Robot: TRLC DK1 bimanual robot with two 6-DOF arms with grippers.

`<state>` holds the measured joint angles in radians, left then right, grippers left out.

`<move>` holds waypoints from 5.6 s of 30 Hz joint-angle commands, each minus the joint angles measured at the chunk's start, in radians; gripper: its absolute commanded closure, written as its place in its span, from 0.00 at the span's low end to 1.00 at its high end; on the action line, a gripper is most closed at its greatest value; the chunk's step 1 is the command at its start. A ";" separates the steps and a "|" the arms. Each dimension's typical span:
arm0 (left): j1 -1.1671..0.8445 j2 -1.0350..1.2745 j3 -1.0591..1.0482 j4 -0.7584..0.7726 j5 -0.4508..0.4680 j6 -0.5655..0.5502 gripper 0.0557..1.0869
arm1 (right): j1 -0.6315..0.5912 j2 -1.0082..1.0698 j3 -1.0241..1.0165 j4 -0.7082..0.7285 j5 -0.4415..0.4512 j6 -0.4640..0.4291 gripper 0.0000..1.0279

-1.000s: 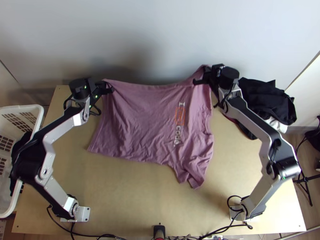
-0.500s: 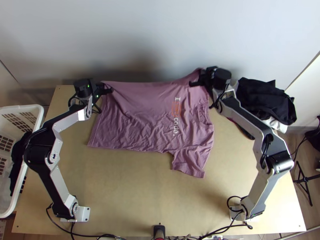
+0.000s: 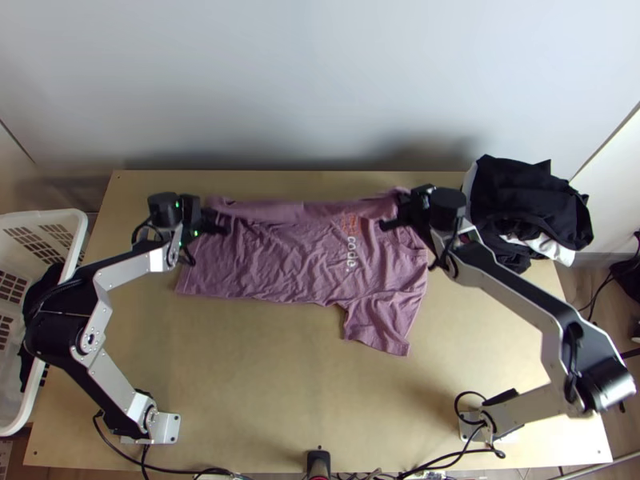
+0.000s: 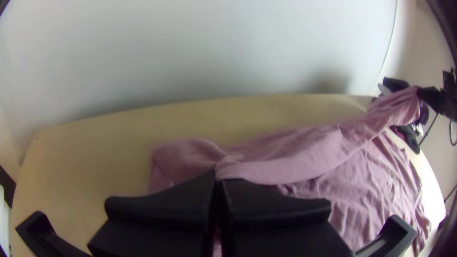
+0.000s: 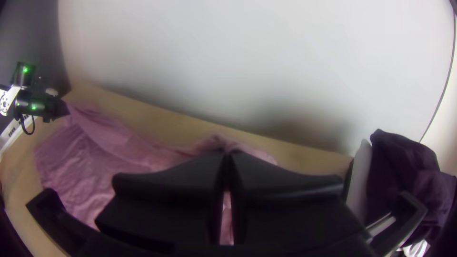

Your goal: Fold the t-shirt

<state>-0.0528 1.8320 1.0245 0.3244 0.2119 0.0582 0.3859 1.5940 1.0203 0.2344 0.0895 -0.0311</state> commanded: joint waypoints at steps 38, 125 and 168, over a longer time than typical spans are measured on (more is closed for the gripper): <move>0.274 -0.536 -0.320 -0.624 0.169 0.275 0.06 | 0.062 -0.723 -0.295 -0.758 -0.068 0.132 0.04; 0.176 -0.516 -0.402 -0.556 0.135 0.107 0.06 | 0.235 -0.525 -0.555 -0.762 -0.327 0.324 0.11; 0.206 -0.565 -0.205 -0.722 0.233 -0.101 0.96 | 0.156 -0.525 -0.319 -0.731 -0.300 0.326 0.97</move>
<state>0.1268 1.3422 0.7498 -0.3763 0.3832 0.0467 0.5808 1.0542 0.5941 -0.5022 -0.2142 0.2806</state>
